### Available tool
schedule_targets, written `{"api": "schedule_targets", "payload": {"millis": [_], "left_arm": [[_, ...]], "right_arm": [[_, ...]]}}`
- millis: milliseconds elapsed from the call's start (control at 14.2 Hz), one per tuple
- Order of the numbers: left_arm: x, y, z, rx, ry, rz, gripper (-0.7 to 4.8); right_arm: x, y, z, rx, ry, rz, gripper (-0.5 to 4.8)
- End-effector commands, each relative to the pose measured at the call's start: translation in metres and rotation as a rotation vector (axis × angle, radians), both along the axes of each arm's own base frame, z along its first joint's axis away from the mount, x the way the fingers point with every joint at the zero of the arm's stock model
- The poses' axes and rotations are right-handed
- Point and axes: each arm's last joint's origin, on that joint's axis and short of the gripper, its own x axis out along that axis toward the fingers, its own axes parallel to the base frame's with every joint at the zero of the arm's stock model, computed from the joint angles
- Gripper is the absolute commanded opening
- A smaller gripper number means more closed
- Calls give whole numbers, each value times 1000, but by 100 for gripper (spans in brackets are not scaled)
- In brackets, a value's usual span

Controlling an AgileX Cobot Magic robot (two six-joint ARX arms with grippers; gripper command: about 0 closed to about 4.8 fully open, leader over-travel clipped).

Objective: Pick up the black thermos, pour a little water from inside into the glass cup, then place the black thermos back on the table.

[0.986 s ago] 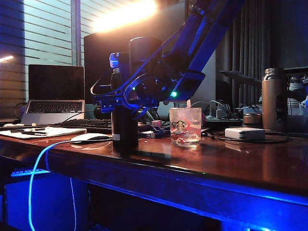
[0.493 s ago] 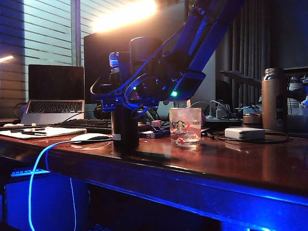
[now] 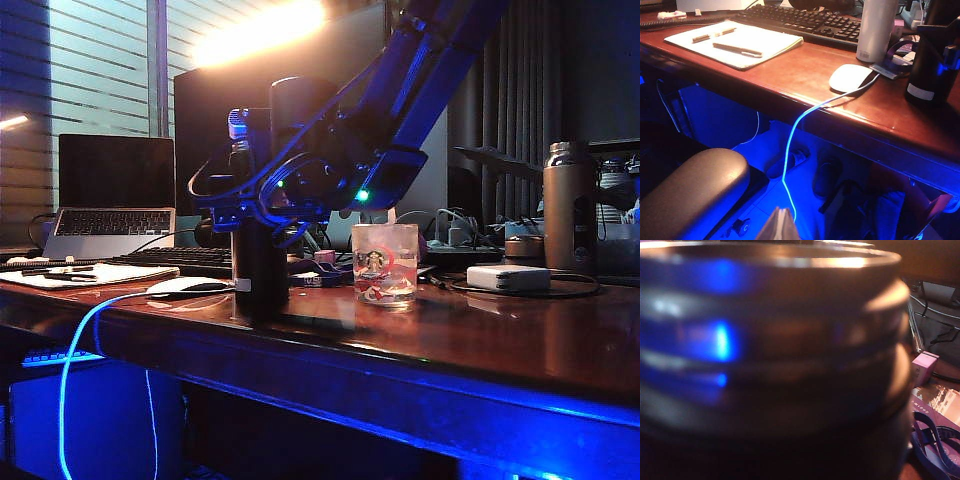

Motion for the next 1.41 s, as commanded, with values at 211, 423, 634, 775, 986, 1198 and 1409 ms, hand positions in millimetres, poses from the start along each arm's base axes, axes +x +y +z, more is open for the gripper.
{"api": "schedule_targets", "payload": {"millis": [211, 423, 634, 775, 986, 1198, 1409], "left_arm": [[0, 0, -4, -5, 22, -3, -3], [0, 0, -4, -4, 22, -3, -3], [0, 0, -4, -5, 22, -3, -3], [0, 0, -4, -5, 21, -3, -3], [1, 0, 7, -19, -92, -2, -3], [-2, 0, 26, -31, -150, 2, -3], [-7, 0, 67, -42, -256, 8, -2]], "right_arm": [[-5, -1, 29, 56, -67, -7, 51], [-7, -3, 43, 69, -94, -9, 51], [-10, -5, 61, 90, -119, -9, 51], [-15, -9, 79, 102, -133, -12, 51], [-22, -19, 110, 105, -173, -90, 51], [-28, -30, 131, 70, -152, -165, 51], [-27, -39, 141, 67, -149, -195, 51]]}}
